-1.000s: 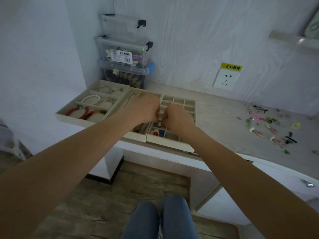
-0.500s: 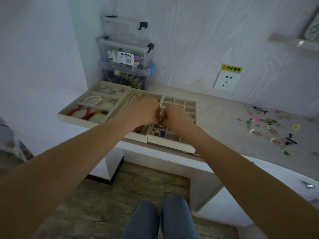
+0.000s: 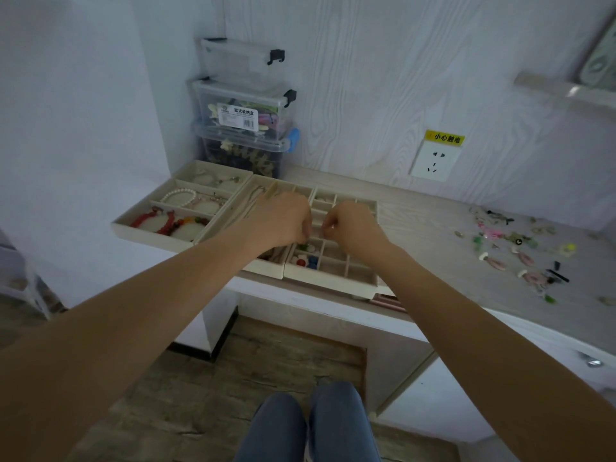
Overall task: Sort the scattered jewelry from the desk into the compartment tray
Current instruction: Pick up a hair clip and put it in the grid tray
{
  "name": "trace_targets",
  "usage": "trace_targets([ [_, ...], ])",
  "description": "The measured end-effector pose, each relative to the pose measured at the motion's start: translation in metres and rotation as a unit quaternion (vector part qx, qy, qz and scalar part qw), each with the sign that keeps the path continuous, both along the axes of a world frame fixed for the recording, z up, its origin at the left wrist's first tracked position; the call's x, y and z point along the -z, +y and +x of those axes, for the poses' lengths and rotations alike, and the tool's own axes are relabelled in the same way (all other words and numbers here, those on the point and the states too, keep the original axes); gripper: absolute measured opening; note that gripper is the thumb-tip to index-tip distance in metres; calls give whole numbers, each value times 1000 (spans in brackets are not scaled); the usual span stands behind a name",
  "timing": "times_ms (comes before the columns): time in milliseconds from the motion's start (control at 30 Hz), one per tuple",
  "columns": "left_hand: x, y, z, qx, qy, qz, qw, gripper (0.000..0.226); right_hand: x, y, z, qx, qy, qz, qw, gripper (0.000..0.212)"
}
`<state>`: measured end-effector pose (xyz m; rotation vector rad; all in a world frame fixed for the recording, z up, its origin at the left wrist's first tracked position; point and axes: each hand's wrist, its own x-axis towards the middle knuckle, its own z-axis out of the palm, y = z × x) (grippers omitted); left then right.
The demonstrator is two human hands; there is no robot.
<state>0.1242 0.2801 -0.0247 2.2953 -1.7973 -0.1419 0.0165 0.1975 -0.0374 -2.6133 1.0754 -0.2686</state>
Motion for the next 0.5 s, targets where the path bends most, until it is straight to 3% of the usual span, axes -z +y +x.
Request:
trace_targets([
  [100,0,0,-2,11,5,13,1000,15,-7,-1,-5,-12,-6,19,1000,14],
  [333,5,-7,-6,-8,-77,10,997,13,3,4,9,-8,18,29,999,15],
  [500,6,-9,-3,-2,-44,21,999,14,15,7,15,21,16,20,999,18],
])
